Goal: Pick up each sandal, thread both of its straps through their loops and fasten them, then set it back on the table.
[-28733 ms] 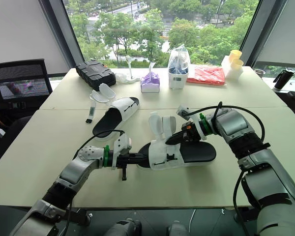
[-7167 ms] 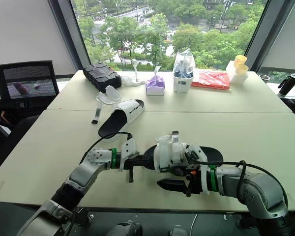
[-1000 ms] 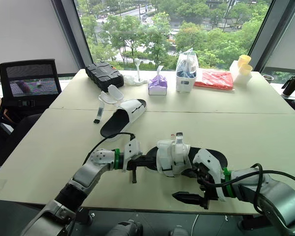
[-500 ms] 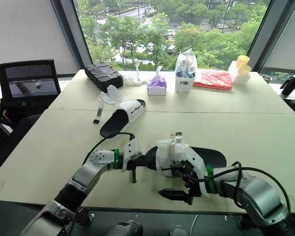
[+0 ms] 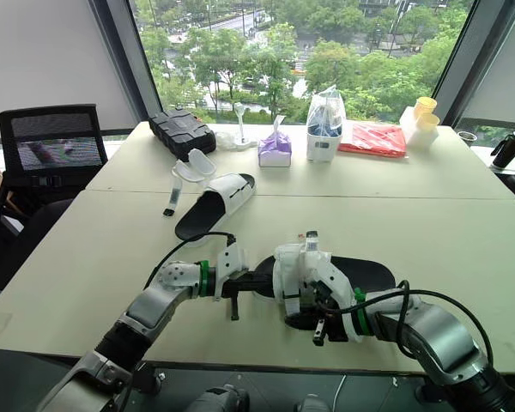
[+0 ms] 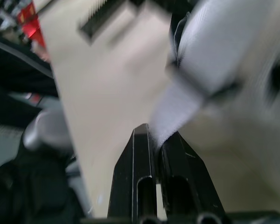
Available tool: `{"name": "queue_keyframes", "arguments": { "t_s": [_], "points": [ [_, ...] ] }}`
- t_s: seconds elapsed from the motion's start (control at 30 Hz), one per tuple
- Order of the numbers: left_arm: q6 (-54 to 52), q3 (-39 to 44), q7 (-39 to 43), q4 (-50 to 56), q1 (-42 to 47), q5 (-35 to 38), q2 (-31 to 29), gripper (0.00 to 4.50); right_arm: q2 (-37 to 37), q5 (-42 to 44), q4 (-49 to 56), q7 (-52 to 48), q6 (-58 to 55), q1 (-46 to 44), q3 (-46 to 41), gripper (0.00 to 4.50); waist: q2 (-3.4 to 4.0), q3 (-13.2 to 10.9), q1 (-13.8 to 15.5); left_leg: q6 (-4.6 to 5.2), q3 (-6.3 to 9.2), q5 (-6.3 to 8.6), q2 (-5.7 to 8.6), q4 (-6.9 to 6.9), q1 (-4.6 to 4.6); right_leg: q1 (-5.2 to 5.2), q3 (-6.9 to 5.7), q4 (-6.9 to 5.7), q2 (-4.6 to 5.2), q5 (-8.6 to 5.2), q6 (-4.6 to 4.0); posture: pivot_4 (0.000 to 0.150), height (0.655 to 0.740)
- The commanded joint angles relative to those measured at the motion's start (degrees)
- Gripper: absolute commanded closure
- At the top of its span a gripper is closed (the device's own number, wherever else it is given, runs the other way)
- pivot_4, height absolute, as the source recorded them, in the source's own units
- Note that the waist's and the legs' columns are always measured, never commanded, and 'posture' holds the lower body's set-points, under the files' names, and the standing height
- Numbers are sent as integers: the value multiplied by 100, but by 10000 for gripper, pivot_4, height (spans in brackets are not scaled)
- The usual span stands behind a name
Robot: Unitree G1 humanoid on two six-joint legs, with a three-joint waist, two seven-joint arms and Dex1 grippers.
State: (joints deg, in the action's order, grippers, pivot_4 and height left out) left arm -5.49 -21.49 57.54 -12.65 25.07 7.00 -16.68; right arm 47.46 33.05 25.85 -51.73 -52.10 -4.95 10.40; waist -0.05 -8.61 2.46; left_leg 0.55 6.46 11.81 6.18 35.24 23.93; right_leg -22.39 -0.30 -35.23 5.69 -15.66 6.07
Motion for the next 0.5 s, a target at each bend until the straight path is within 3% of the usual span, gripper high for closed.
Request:
{"name": "queue_keyframes", "arguments": {
  "t_s": [0.03, 0.5],
  "points": [
    [-280, -337, 48, -307, -250, -312, -62, 45000, 228, 134, 289, -271, -68, 202, 72, 44744, -1, 0, 4, 0, 0, 0, 0, 0, 0, 1, 0, 0, 0, 1, 1, 1500, 7400],
    [-518, -403, 98, 64, -494, -321, -203, 45000, 639, 347, 712, -640, -146, 510, 102, 44744, -3, 1, 3, 24, 0, 19, 0, -2, 1, 0, 0, 1, 1, 0, 27, 1500, 7400]
  ]
}}
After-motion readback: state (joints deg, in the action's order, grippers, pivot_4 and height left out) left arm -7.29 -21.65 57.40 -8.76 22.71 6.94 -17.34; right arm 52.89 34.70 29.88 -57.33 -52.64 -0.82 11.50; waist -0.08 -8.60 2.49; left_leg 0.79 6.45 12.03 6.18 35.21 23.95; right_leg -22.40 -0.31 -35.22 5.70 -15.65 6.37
